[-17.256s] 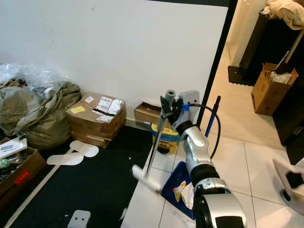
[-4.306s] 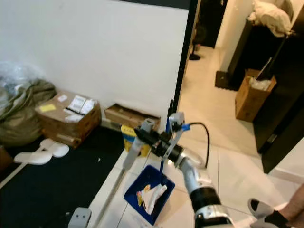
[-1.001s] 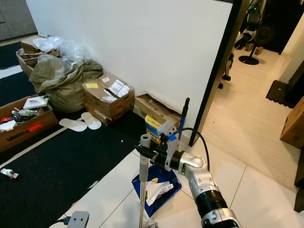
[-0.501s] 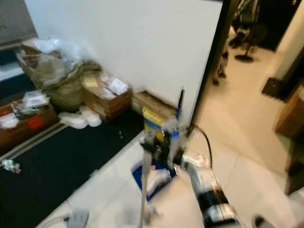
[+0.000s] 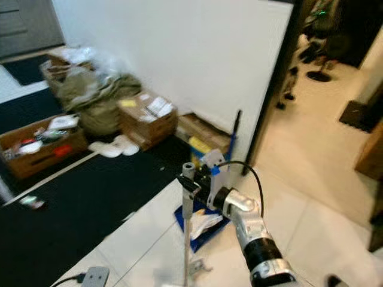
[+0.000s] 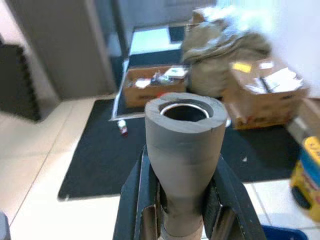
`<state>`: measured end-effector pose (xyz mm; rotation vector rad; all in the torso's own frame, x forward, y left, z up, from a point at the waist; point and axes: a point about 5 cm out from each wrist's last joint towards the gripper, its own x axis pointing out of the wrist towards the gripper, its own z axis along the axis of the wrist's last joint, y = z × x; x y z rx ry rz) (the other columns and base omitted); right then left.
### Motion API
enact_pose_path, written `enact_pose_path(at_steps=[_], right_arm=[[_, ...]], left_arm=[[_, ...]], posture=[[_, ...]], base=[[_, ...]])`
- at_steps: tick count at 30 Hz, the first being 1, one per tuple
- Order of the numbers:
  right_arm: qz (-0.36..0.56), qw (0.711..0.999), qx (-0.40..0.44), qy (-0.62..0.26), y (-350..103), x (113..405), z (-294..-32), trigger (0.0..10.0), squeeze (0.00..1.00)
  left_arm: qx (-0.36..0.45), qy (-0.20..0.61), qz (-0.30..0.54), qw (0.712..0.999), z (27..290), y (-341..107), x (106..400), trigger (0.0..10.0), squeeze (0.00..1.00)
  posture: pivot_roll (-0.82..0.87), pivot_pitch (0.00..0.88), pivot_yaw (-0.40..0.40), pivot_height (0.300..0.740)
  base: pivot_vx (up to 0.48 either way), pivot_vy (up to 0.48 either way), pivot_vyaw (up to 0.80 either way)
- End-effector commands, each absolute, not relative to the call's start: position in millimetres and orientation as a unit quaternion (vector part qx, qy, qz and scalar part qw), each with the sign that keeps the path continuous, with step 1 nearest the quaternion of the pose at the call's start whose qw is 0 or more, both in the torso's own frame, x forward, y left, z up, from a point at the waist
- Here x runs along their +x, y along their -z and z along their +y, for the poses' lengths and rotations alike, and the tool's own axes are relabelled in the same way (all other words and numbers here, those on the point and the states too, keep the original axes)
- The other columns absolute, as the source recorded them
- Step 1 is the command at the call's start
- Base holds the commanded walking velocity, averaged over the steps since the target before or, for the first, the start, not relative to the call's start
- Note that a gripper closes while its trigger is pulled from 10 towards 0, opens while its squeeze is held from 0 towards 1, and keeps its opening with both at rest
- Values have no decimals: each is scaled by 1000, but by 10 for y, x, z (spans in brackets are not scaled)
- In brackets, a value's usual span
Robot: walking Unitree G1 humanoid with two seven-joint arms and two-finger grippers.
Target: Sweep floor
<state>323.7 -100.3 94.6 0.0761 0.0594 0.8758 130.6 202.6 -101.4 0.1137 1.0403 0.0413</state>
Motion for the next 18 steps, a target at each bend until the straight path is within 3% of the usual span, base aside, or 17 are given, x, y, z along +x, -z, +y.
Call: enact_pose_path(at_steps=[1, 4, 6, 9, 10, 18], right_arm=[[-12, 898, 62, -435, -1081, 3261, -1016, 10000, 0], [-17, 895, 65, -441, -1095, 3256, -1023, 10000, 0], [-8, 894, 43, -445, -1086, 3282, -1084, 10000, 0], [-4, 894, 33, -448, -1077, 3290, -1100, 10000, 0], [-3, 886, 35, -463, -1080, 3281, -1094, 10000, 0], [-43, 861, 70, -502, -1227, 3295, -1002, 10000, 0]], left_arm=[[60, -12, 514, 855, 2020, 1057, 1175, 10000, 0], [61, -12, 515, 855, 2026, 1063, 1148, 10000, 0], [65, -16, 515, 855, 2107, 1069, 1045, 10000, 0], [67, -18, 515, 854, 2144, 1069, 1007, 10000, 0], [71, -20, 518, 852, 2212, 1070, 928, 10000, 0], [82, -27, 533, 841, 2388, 1074, 627, 10000, 0]], posture=[[-22, 57, -78, 740], [-19, 64, -78, 740], [12, 141, -76, 740], [12, 141, -76, 740], [35, 188, -60, 740], [77, 244, -46, 740]], base=[[0, 0, 0], [0, 0, 0], [0, 0, 0], [0, 0, 0], [0, 0, 0], [0, 0, 0]])
